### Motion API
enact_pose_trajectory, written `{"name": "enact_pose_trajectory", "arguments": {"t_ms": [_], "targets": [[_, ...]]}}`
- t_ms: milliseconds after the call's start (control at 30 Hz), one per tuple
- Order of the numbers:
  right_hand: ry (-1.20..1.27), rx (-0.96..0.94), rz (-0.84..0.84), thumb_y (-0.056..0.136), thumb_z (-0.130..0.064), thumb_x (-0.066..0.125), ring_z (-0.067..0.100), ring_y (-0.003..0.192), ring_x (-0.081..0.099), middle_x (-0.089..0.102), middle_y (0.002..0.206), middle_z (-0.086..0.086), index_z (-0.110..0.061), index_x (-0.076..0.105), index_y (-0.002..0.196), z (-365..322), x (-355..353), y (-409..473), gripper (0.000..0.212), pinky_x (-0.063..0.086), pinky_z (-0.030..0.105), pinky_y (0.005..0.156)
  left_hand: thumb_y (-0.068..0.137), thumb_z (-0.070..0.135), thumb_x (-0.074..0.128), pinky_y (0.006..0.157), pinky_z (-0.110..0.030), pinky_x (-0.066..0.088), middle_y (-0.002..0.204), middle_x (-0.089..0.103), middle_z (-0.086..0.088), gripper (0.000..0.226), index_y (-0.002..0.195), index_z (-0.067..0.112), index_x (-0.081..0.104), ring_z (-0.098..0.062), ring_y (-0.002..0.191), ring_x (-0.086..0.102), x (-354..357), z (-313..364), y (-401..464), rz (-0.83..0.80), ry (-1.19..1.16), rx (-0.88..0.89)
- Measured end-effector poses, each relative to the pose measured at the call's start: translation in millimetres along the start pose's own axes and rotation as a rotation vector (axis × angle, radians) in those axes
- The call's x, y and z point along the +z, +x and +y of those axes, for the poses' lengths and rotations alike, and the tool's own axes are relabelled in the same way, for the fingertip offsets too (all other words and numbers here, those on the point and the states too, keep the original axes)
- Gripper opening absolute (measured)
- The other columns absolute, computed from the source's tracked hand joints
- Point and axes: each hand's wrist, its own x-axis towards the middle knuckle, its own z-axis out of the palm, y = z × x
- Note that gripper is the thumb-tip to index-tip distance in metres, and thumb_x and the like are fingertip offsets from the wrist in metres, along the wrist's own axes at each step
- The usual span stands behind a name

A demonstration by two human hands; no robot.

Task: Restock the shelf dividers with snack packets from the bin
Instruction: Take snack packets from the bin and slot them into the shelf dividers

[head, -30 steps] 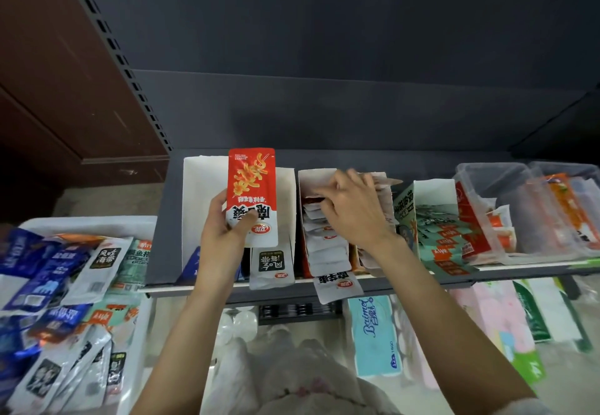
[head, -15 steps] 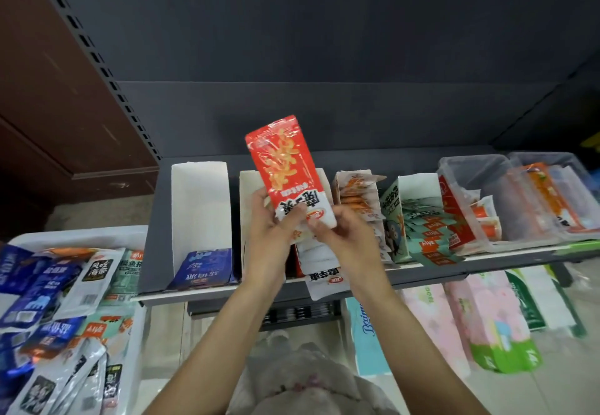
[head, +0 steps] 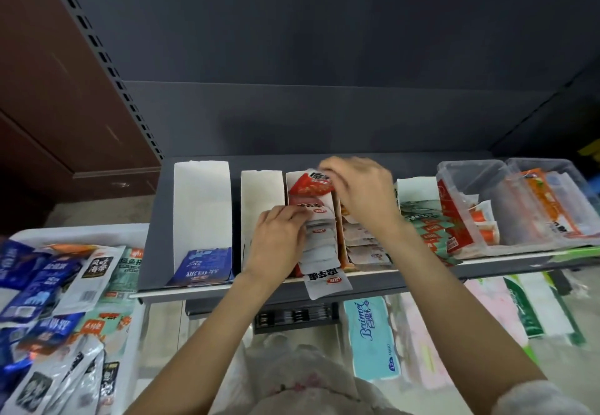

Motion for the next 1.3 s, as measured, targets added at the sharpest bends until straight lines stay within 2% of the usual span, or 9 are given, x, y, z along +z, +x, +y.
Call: {"name": "enact_pose_trajectory", "arguments": {"t_ms": [100,200,400,567,700,867,1033,1167,1300], "targets": [[-0.084,-0.063,-0.219,0.085,-0.009,0.065,0.023,0.06,0.065,0.067,0.068,0.001,-0.015,0.067,0.087,-6,28,4,0.007,0.053,0.032,0.056,0.08,0.005,0.071,0.078,-0.039,0.052,0.102,0.07,-0.005,0.027,0.105,0.012,0.072,-0.027,0.088,0.065,1,-1,3,0.051,-0.046,0.014],[-0.069,0.024,-0.417,0.097,-0.02,0.048,0.027,0.081,0.066,0.069,0.091,0.003,-0.016,0.064,0.1,-5,37,-2,0.017,0.052,0.037,0.066,0.083,0.005,0.068,0.081,-0.039,0.054,0.103,0.067,-0.009,0.027,0.11,0.009,0.07,-0.028,0.087,0.064,-1,-1,3,0.07,-0.051,-0.005],[0.138,0.117,-0.313,0.097,-0.019,0.049,0.018,0.126,0.047,0.054,0.135,0.001,-0.016,0.048,0.136,-8,13,-38,0.04,0.04,0.039,0.105,0.091,0.02,0.06,0.088,-0.031,0.046,0.117,0.063,-0.005,0.032,0.122,0.014,0.061,-0.023,0.107,0.057,-26,2,-17,0.15,-0.148,-0.162],[0.348,0.129,0.004,0.094,-0.017,0.047,0.014,0.096,0.061,0.069,0.102,-0.001,-0.015,0.054,0.126,-54,-16,-62,0.033,0.046,0.03,0.092,0.09,0.033,0.049,0.067,-0.024,0.043,0.082,0.061,0.016,0.022,0.1,0.021,0.064,-0.01,0.08,0.059,-79,-4,-74,0.445,-0.248,-0.328],[0.484,0.066,-0.132,0.093,-0.027,0.044,0.009,0.073,0.063,0.069,0.085,-0.005,-0.02,0.053,0.112,-120,-13,-86,0.022,0.051,0.025,0.063,0.092,0.032,0.048,0.054,-0.017,0.041,0.071,0.058,0.015,0.012,0.092,0.025,0.058,0.0,0.07,0.057,-102,-29,-144,0.568,-0.295,-0.448],[0.511,-0.086,-0.543,0.092,-0.027,0.045,0.014,0.082,0.063,0.067,0.096,-0.006,-0.022,0.061,0.105,-202,27,-112,0.021,0.052,0.034,0.066,0.089,0.03,0.055,0.061,-0.028,0.044,0.082,0.063,0.013,0.02,0.105,0.023,0.064,-0.016,0.078,0.063,-106,-92,-243,0.287,-0.095,-0.689],[0.494,-0.22,-0.892,0.095,-0.022,0.043,0.017,0.116,0.05,0.053,0.128,-0.003,-0.023,0.046,0.131,-290,81,-125,0.036,0.046,0.035,0.089,0.089,0.015,0.062,0.078,-0.028,0.045,0.104,0.065,0.004,0.035,0.123,0.017,0.057,-0.019,0.092,0.062,-119,-164,-316,0.155,-0.131,-1.028],[0.578,-0.028,-1.022,0.096,-0.019,0.046,0.016,0.123,0.045,0.046,0.137,-0.001,-0.02,0.043,0.136,-354,138,-128,0.041,0.038,0.029,0.097,0.087,0.015,0.065,0.086,-0.032,0.044,0.114,0.065,-0.006,0.037,0.122,0.011,0.057,-0.024,0.104,0.06,-119,-244,-338,0.136,-0.205,-1.106],[0.69,0.463,-1.041,0.093,-0.018,0.054,0.02,0.121,0.049,0.05,0.136,0.007,-0.014,0.048,0.133,-403,194,-124,0.041,0.037,0.028,0.098,0.087,0.022,0.064,0.099,-0.039,0.037,0.131,0.051,-0.014,0.054,0.135,0.008,0.043,-0.031,0.12,0.047,-98,-302,-333,-0.15,-0.125,-1.012]]}}
